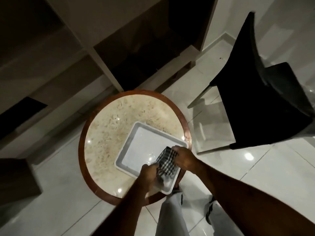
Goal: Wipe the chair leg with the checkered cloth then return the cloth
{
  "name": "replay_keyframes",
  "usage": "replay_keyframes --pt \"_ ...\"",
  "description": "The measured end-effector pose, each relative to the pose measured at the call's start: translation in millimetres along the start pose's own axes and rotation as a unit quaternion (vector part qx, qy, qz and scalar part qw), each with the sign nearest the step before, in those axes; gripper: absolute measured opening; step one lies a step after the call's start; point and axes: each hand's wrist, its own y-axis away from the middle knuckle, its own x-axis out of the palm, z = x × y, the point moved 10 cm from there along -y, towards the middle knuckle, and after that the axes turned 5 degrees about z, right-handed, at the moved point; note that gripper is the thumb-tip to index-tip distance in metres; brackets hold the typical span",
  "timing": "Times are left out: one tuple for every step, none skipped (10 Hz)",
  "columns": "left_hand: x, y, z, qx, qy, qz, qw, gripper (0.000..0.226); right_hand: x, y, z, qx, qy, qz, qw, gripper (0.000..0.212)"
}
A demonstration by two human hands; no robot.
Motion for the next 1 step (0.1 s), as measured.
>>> replay_keyframes --pt "-2.0 34.6 -43.0 0.043 -0.084 -0.070 0.993 0.045 -46.2 36.3 11.4 -0.023 -0.046 -0.085 0.995 0.051"
